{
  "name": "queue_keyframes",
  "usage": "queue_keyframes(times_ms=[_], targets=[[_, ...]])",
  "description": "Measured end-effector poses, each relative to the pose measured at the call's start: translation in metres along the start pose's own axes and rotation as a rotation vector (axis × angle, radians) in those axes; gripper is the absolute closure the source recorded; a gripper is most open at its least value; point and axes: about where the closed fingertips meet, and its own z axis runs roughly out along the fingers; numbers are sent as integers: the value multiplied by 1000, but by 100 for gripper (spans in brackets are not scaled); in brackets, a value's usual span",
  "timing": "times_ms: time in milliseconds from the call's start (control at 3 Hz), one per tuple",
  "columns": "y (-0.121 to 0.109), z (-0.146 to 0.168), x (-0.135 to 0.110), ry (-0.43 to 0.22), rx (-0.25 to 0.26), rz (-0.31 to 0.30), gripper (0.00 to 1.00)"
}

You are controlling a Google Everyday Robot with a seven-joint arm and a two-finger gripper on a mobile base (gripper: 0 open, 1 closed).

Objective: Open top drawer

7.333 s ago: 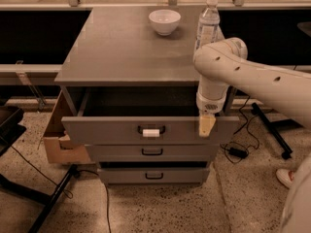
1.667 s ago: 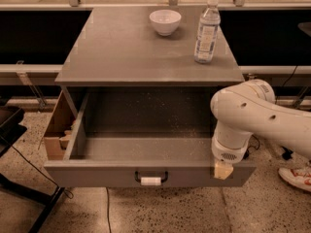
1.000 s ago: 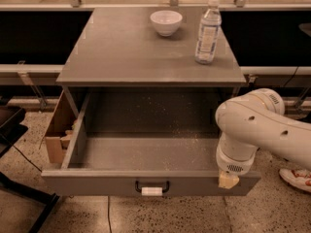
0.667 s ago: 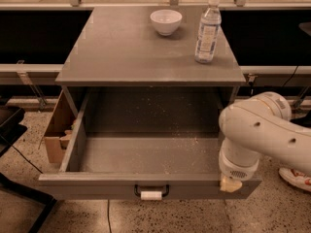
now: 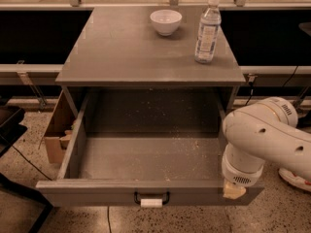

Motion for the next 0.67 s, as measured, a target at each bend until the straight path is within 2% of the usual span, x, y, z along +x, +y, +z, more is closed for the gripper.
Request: queue_keyframes(times_ms=[333, 667], targets=[[14, -3, 8, -1, -2, 4, 100], [17, -4, 9, -1, -3, 5, 100]])
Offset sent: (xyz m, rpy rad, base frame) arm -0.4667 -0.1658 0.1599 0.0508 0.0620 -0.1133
